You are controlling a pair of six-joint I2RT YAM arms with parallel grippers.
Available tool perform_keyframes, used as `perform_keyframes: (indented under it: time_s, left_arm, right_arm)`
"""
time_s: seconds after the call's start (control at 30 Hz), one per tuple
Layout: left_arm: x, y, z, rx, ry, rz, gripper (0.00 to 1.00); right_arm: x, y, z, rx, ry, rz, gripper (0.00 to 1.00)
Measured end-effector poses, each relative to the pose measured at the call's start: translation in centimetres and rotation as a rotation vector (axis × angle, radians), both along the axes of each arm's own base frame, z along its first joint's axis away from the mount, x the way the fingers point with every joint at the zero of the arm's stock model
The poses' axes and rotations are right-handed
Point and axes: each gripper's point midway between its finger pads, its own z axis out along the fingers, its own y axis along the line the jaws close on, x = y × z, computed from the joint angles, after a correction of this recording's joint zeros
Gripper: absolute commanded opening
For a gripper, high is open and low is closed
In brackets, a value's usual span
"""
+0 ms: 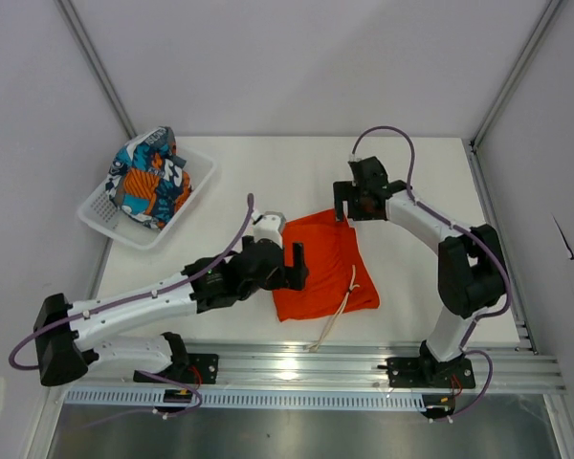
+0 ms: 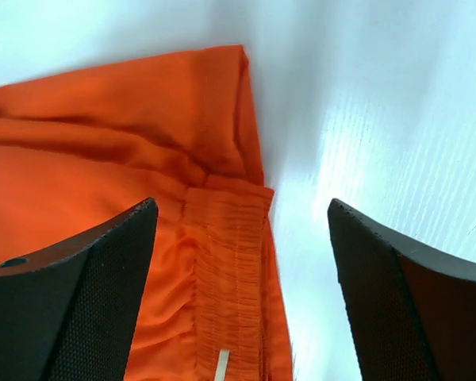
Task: Fold and stack the shorts
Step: Fold the shorts
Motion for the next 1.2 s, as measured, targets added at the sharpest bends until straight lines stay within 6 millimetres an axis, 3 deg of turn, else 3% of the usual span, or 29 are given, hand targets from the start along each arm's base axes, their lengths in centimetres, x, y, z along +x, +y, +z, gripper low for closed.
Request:
perform_keyframes:
  time_s: [0.1, 0.17, 0.33, 0.43, 0.6, 0.73, 0.9, 1.07, 1.2]
  left_arm:
    - [1.4, 3.7, -2.6, 0.019, 0.069, 0.107, 0.99]
    - [2.1, 5.7, -4.2, 0.038, 0.111, 0.164, 0.99]
    - [4.1, 9.4, -6.3, 0.052, 0.176, 0.285, 0.99]
    - [4.8, 10.3, -6.1, 0.027, 0.187, 0.319, 0.99]
    - [4.9, 11.8, -5.9, -0.004, 0.178, 0.362, 0.99]
    - [4.6, 12.1, -5.8, -0.017, 0.172, 0.368, 0.99]
    - [4.4, 12.3, -5.8, -0.021, 0.169, 0.368, 0.99]
    - [3.9, 12.7, -5.7, -0.03, 0.161, 0.37, 0.99]
    - [3.7, 12.9, -5.4, -0.043, 0.155, 0.372, 0.99]
  right_arm:
    - [-0.7, 0.3, 1.7, 0.043, -0.032, 0.007, 0.82]
    - [-2.3, 1.1, 3.0, 0.095, -0.04, 0.016, 0.8]
    - [-8.9, 6.0, 5.7, 0.227, -0.06, 0.057, 0.75]
    - [-14.2, 8.3, 5.0, 0.305, -0.009, 0.043, 0.72]
    - [-21.2, 9.5, 2.8, 0.365, 0.033, -0.147, 0.73]
    - [-26.9, 10.8, 3.0, 0.491, 0.079, -0.292, 0.75]
    - [-27.5, 10.5, 1.5, 0.556, 0.112, -0.542, 0.83]
    - [-29.5, 8.8, -2.7, 0.532, 0.097, -0.568, 0.81]
    - [-29.5, 7.1, -5.0, 0.51, 0.075, -0.598, 0.8]
